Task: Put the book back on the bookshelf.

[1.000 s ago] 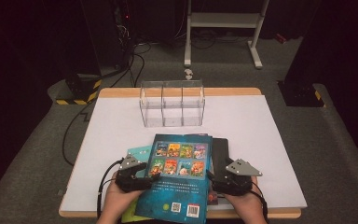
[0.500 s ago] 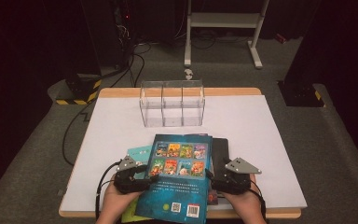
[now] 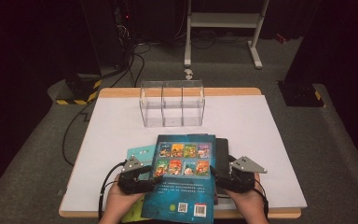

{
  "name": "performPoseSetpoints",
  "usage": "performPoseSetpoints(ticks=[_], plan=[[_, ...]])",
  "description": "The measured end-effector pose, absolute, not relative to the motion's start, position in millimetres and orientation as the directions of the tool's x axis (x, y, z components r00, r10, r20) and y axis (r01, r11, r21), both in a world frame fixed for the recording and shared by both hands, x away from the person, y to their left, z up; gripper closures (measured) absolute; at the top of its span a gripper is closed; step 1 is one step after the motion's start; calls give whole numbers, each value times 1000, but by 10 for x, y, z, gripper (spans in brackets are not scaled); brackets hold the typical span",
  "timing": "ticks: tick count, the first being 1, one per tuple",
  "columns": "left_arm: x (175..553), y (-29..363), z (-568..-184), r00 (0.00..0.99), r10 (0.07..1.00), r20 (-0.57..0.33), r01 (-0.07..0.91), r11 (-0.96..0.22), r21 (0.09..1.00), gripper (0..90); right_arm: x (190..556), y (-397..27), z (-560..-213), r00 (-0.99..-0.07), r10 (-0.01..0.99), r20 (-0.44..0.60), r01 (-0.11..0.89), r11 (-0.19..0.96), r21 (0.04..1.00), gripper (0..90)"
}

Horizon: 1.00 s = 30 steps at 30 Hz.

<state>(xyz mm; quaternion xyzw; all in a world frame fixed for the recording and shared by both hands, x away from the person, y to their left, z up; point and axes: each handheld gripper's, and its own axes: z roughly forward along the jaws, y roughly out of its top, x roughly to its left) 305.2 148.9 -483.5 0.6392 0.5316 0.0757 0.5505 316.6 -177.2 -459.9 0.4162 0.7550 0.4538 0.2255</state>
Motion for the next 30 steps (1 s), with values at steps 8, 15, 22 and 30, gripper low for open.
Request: performPoseSetpoints(ticks=[8, 15, 22, 30], plan=[[3056, 1450, -4830, 439, 755, -486, 595, 161, 787, 340, 3119, -1704, -4624, -581, 811, 72, 442, 240, 864, 198], [3049, 1449, -4842, 438, 751, -494, 590, 174, 788, 340, 3157, -1687, -4657, -603, 786, 138, 479, 219, 850, 189], [3052, 1453, -4849, 440, 749, -496, 589, 176, 788, 340, 3163, -1636, -4662, -609, 777, 163, 505, 220, 835, 192], [3100, 1429, -4855, 437, 748, -500, 582, 188, 791, 355, 3194, -1582, -4581, -587, 808, 47, 454, 281, 846, 243]])
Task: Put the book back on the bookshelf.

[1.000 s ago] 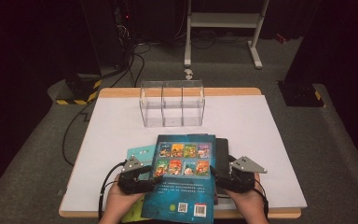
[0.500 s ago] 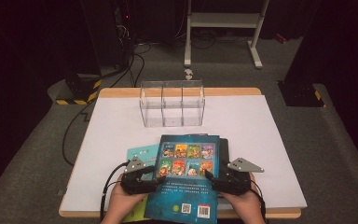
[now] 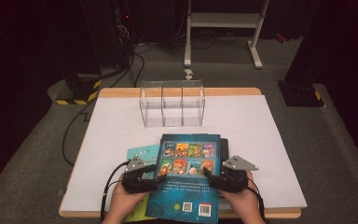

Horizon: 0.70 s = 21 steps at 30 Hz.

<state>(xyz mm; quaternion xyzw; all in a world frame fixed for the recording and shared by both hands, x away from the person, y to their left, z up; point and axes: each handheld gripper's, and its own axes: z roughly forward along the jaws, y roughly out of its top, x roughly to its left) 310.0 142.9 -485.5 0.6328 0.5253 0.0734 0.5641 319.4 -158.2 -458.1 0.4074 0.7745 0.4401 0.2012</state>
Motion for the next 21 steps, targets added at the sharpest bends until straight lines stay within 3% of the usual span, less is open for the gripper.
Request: performPoseSetpoints(ticks=[9, 21], plan=[[3097, 1490, -4866, 440, 725, -530, 603, 199, 772, 365, 3235, -1620, -4611, -579, 801, 152, 531, 230, 815, 170], [3093, 1437, -4863, 421, 737, -529, 594, 216, 775, 378, 3218, -1607, -4599, -593, 784, 186, 561, 236, 793, 207]])
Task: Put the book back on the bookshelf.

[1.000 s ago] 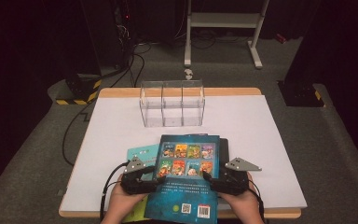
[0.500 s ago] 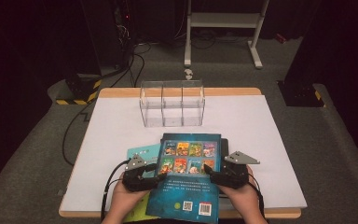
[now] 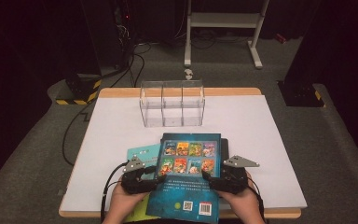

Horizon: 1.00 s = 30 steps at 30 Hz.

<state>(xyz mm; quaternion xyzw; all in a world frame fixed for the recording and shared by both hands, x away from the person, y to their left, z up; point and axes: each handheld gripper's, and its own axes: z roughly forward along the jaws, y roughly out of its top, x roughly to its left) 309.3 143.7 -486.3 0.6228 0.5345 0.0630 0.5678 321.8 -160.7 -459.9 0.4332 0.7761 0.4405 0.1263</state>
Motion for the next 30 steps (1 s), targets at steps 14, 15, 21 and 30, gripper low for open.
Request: performPoseSetpoints(ticks=[14, 15, 21, 30], plan=[[3312, 1333, -4848, 422, 745, -517, 578, 218, 786, 327, 3544, -1660, -4610, -594, 778, 204, 562, 220, 797, 182], [3310, 1330, -4844, 421, 746, -516, 582, 214, 784, 310, 3533, -1652, -4620, -589, 782, 205, 560, 212, 801, 178], [3296, 1315, -4851, 425, 742, -519, 586, 212, 783, 260, 3553, -1620, -4604, -584, 782, 216, 586, 223, 779, 164], [3257, 1290, -4857, 418, 747, -517, 580, 219, 785, 228, 3494, -1610, -4607, -595, 770, 231, 597, 231, 768, 162]])
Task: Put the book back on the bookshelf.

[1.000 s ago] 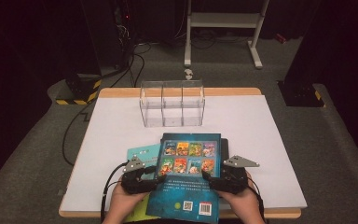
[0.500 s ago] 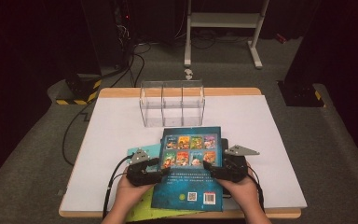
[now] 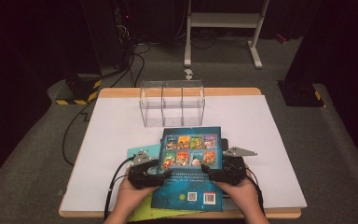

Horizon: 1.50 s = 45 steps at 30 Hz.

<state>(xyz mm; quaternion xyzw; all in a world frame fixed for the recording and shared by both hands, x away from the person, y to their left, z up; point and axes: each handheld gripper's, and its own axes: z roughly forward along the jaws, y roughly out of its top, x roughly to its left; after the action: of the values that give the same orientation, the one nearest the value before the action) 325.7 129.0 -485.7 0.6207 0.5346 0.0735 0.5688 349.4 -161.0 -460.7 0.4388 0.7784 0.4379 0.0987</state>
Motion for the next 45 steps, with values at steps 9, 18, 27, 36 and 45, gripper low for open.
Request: performPoseSetpoints(ticks=[9, 18, 27, 36, 45], plan=[[3246, 1280, -4859, 412, 748, -521, 578, 227, 784, 227, 3477, -1608, -4602, -586, 771, 250, 613, 219, 759, 209], [3241, 1285, -4862, 414, 750, -516, 578, 221, 785, 224, 3447, -1702, -4543, -601, 757, 257, 601, 217, 769, 381], [3244, 1303, -4862, 413, 738, -534, 582, 237, 778, 220, 3374, -1688, -4506, -614, 765, 193, 547, 236, 803, 401], [3256, 1355, -4852, 403, 713, -574, 604, 264, 752, 204, 3314, -1681, -4472, -628, 765, 142, 495, 252, 832, 410], [3269, 1390, -4844, 397, 687, -609, 625, 283, 727, 176, 3241, -1670, -4415, -642, 761, 95, 437, 261, 861, 414]])
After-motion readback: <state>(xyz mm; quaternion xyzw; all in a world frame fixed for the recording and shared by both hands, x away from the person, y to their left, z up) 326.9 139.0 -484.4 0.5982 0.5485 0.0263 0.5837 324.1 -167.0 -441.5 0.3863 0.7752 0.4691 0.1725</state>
